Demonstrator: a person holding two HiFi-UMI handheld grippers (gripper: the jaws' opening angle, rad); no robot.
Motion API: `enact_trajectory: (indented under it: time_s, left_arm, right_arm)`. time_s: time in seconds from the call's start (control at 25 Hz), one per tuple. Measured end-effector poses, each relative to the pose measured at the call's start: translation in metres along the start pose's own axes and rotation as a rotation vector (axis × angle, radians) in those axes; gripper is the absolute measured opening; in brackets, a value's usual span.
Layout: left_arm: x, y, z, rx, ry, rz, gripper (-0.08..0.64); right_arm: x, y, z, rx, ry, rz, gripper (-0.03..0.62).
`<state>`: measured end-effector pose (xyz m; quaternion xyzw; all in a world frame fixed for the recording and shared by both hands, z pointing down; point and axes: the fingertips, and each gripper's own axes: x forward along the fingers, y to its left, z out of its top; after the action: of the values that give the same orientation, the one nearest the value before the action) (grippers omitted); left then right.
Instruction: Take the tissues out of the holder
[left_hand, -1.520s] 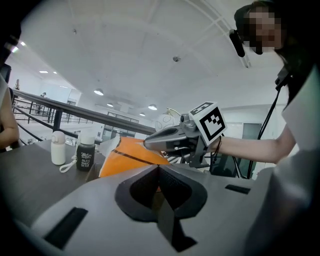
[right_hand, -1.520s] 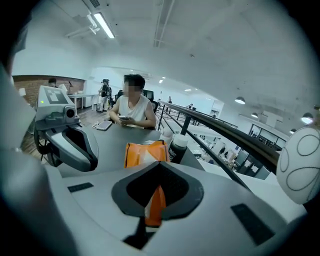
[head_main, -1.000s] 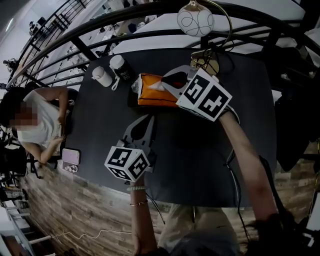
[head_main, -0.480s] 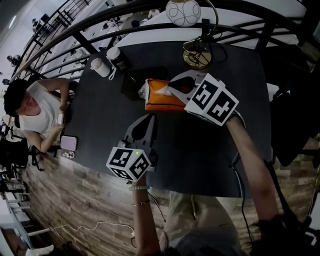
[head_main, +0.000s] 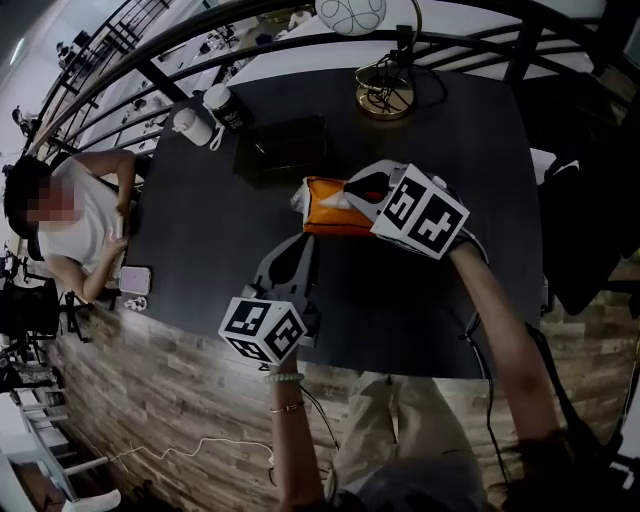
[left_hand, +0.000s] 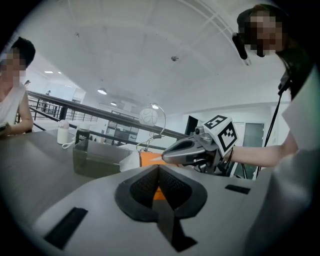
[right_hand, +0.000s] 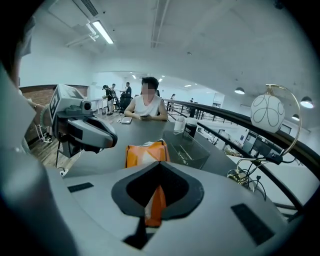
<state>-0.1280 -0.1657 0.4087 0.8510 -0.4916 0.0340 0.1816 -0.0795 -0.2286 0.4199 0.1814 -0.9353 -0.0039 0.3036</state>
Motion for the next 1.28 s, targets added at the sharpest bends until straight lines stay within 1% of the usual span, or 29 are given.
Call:
enact_trajectory:
  time_s: [0.2, 0.36, 0.52, 0.68, 0.84, 1.04, 1.2, 1.24, 1.28]
  left_arm:
    - [0.001, 0.005, -0.017, -0.025, 0.031, -0.013, 0.008]
    - [-0.004, 0.007, -0.032, -0.042, 0.054, -0.016, 0.008]
    - [-0.006, 0.009, -0.040, -0.053, 0.065, -0.019, 0.008]
    - [-0.008, 0.011, -0.046, -0.061, 0.076, -0.022, 0.008]
    - [-0.009, 0.012, -0.050, -0.065, 0.083, -0.026, 0.008]
    - [-0.009, 0.010, -0.054, -0.069, 0.090, -0.031, 0.008]
    - [-0.009, 0.008, -0.054, -0.066, 0.092, -0.036, 0.008]
    - [-0.009, 0.007, -0.053, -0.065, 0.092, -0.037, 0.008]
    - [-0.009, 0.006, -0.052, -0.064, 0.091, -0.038, 0.008]
  right_arm:
    - [0.017, 0.007, -0.020, 0.029, 0.048, 0.013, 0.014]
    - [0.029, 0.019, -0.035, 0.029, 0.099, 0.030, 0.014]
    - [0.039, 0.027, -0.051, 0.019, 0.150, 0.042, 0.014]
    - [0.045, 0.030, -0.059, 0.037, 0.178, 0.043, 0.014]
    - [0.048, 0.032, -0.062, 0.075, 0.180, 0.048, 0.014]
    - [0.051, 0.031, -0.066, 0.102, 0.170, 0.017, 0.015]
    - [0.051, 0.034, -0.065, 0.114, 0.147, 0.013, 0.017]
    - [0.051, 0.034, -0.064, 0.119, 0.140, 0.010, 0.023]
    - [0.051, 0.033, -0.064, 0.125, 0.135, 0.006, 0.046]
